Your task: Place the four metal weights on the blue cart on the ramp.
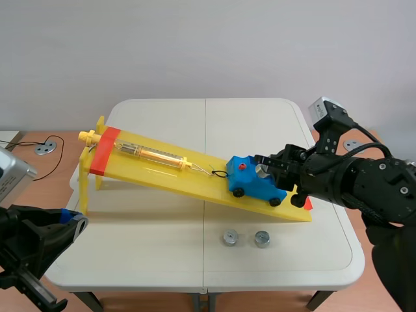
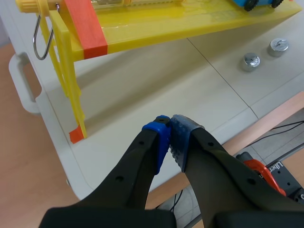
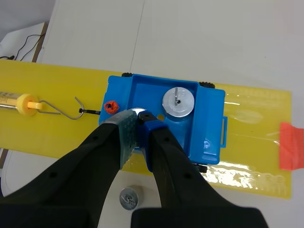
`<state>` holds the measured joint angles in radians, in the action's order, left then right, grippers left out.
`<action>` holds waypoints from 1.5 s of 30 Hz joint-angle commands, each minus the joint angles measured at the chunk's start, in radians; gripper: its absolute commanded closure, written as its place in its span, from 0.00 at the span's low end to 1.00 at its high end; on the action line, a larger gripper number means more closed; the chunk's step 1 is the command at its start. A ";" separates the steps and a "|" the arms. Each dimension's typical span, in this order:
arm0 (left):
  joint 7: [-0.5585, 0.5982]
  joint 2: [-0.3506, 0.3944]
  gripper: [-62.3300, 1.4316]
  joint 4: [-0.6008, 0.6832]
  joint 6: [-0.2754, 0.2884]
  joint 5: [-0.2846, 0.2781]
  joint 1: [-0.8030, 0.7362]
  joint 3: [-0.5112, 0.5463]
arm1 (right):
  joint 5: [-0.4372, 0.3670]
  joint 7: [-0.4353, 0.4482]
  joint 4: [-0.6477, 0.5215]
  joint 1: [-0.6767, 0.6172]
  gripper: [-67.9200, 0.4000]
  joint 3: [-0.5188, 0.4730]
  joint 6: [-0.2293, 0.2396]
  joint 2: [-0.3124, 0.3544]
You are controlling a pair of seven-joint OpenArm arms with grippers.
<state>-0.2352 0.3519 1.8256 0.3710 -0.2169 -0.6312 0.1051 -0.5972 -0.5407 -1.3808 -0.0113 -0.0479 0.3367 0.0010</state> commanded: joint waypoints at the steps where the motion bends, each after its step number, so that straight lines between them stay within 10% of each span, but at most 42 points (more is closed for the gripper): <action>1: 0.103 -0.008 0.93 0.045 0.021 -0.051 0.017 0.006 | -0.056 0.151 -0.079 0.098 0.98 -0.001 0.030 -0.010; 17: 0.103 -0.008 0.93 0.045 0.021 -0.051 0.017 0.006 | -0.011 0.192 0.024 0.130 0.98 -0.002 0.000 -0.015; 26: 0.103 -0.008 0.93 0.045 0.021 -0.051 0.017 0.006 | -0.017 0.163 0.006 0.124 0.63 -0.065 0.054 0.013; 45: 0.103 -0.008 0.93 0.045 0.021 -0.051 0.017 0.006 | -0.133 0.036 -0.555 -0.257 0.56 -0.235 0.155 0.280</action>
<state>-0.2352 0.3519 1.8256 0.3710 -0.2169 -0.6312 0.1051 -0.6407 -0.5938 -1.8141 -0.2825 -0.2802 0.4252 0.2062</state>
